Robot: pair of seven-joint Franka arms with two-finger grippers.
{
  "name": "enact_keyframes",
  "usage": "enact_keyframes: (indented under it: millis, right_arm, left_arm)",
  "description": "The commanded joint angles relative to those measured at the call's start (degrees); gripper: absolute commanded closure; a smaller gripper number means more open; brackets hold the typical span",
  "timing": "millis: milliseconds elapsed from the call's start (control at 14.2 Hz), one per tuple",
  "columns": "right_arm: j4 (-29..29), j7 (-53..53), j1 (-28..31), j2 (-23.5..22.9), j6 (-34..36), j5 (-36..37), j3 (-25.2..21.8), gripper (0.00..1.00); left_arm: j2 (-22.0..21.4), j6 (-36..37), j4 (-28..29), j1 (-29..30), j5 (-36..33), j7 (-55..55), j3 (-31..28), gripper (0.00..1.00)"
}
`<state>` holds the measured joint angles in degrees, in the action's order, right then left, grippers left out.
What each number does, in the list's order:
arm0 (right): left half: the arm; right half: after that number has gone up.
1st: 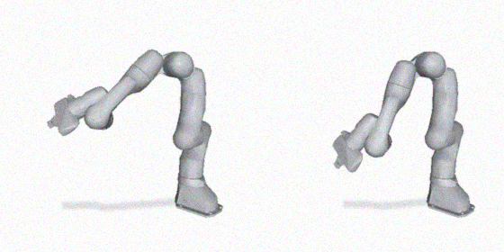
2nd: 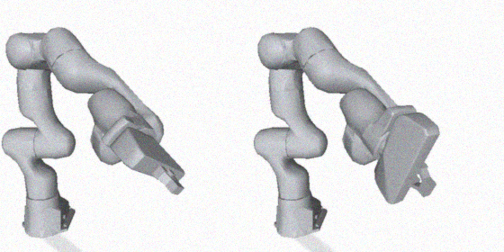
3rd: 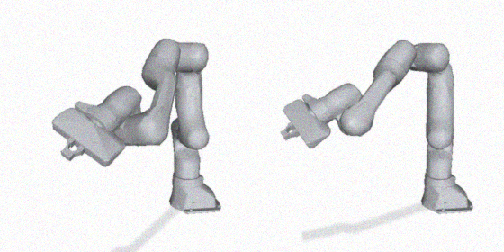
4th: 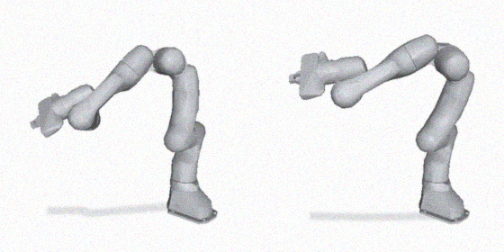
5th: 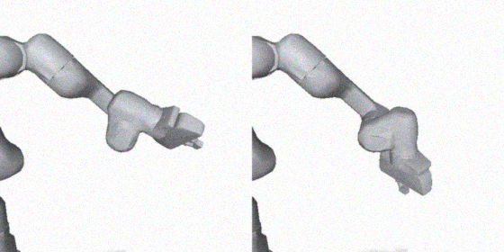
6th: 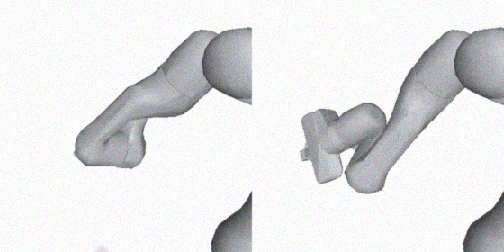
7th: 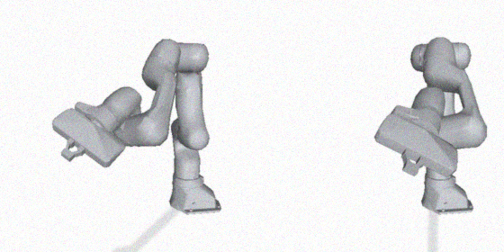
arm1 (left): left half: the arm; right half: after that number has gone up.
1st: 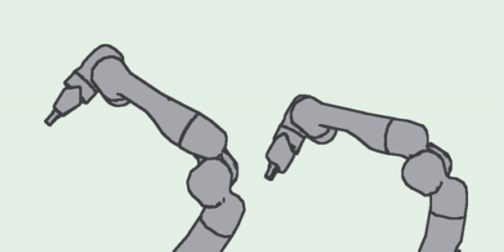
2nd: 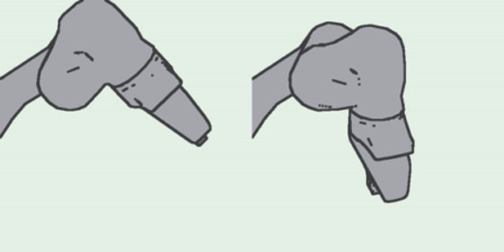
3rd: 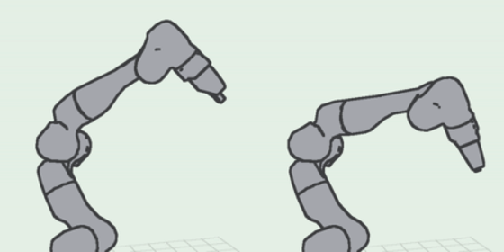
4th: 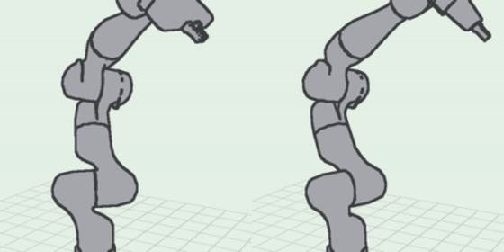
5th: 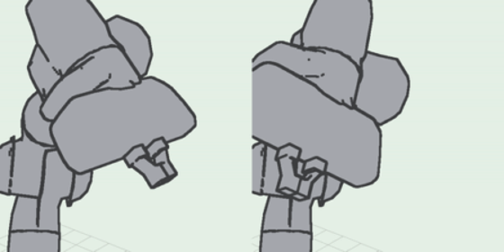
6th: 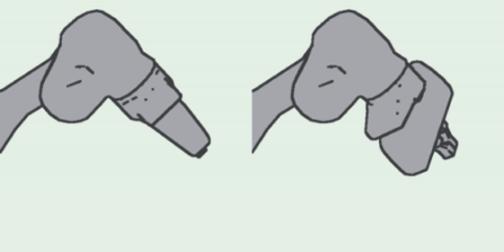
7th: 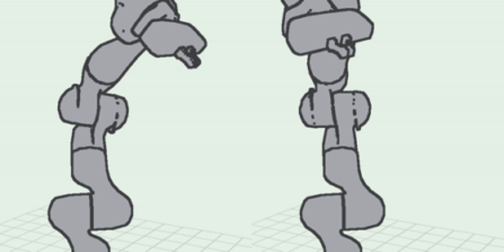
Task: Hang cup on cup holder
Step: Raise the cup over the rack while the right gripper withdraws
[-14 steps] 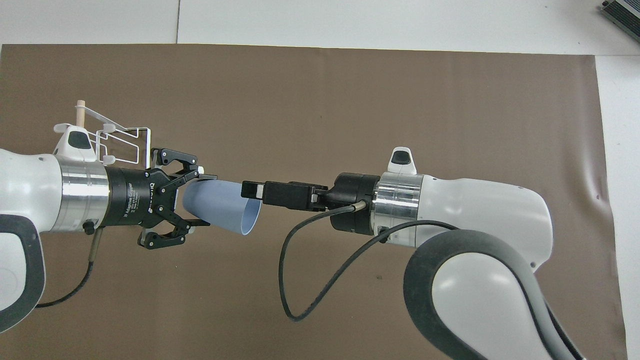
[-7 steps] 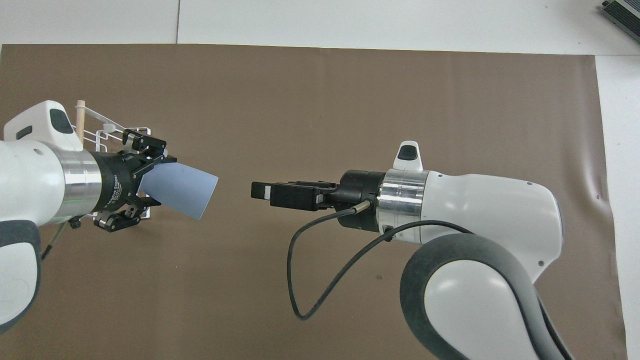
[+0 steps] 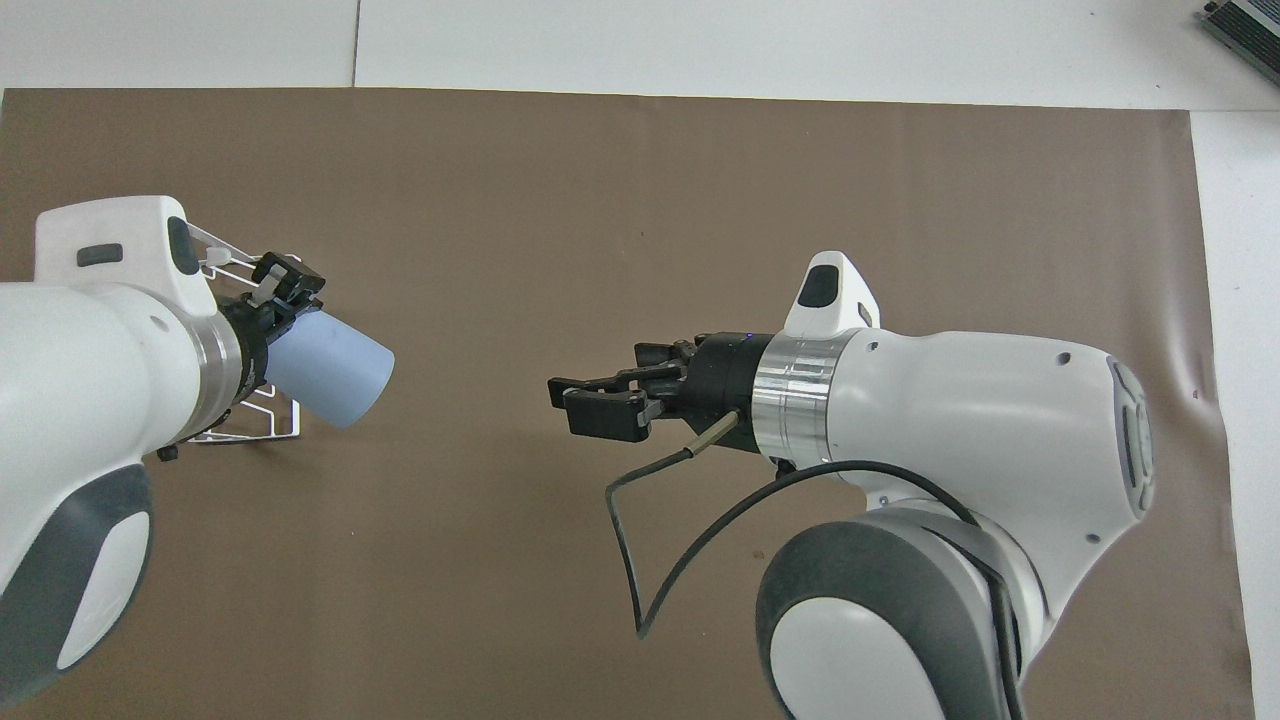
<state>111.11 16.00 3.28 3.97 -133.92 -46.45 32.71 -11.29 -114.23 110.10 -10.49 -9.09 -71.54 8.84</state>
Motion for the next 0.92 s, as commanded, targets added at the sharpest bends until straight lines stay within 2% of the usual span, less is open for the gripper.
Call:
enact_keyframes:
  millis: [0, 352, 563, 704, 845]
  right_arm:
    - [-1.07, 0.70, 1.46, 0.60, 2.16, 8.10, -0.54, 0.00]
    - [-10.72, 0.70, 1.90, -1.33, 14.37, 20.86, -2.74, 0.00]
    - [-13.20, 0.62, 1.99, -1.69, 17.99, 24.73, -3.18, 0.00]
    - [-15.13, 0.44, 1.99, -1.69, 20.09, 28.68, -3.36, 0.00]
    - [-17.32, 0.18, 2.08, -1.69, 22.73, 31.59, -4.32, 0.00]
  left_arm:
    - [1.88, -4.85, -1.20, 3.89, -1.97, 4.99, -0.40, 1.00]
    - [5.13, -13.20, -1.38, 6.62, -11.18, 7.29, -0.49, 1.00]
    - [8.11, -17.85, -1.81, 8.90, -18.39, 7.20, -0.49, 1.00]
    - [9.96, -18.48, -3.57, 10.13, -24.01, 7.29, -0.40, 1.00]
    - [11.89, -19.36, -4.10, 10.75, -25.62, 7.11, -0.49, 1.00]
